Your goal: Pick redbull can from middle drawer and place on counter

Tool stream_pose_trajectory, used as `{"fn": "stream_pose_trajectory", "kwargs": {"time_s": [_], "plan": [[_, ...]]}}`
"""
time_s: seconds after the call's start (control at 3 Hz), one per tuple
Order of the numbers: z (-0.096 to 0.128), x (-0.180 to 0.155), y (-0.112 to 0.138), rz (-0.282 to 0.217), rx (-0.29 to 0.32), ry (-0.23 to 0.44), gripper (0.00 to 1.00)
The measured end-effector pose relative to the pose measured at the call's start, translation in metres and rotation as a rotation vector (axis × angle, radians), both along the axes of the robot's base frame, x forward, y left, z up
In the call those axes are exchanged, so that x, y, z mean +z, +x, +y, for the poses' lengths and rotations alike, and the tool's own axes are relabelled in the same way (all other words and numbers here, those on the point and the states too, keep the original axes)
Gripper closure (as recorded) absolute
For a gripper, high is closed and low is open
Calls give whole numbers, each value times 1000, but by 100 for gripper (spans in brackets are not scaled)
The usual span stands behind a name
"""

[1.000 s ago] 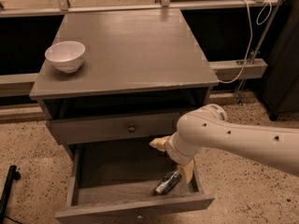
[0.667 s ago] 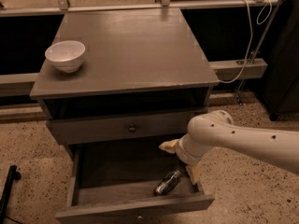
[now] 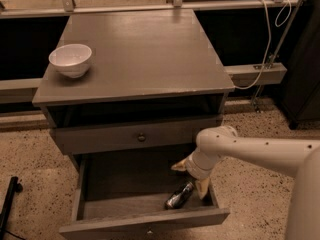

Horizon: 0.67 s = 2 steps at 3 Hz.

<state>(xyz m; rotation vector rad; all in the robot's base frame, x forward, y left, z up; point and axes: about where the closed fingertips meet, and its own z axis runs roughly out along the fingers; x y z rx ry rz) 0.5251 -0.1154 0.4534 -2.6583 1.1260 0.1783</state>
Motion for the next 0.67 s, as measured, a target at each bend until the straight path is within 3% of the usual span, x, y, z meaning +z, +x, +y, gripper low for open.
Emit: {"fn": "stream_pose_trajectory", "kwargs": {"time_s": [0.33, 0.67], "plan": [[12, -25, 8, 29, 24, -45, 27], [14, -45, 13, 55, 30, -71, 26]]}}
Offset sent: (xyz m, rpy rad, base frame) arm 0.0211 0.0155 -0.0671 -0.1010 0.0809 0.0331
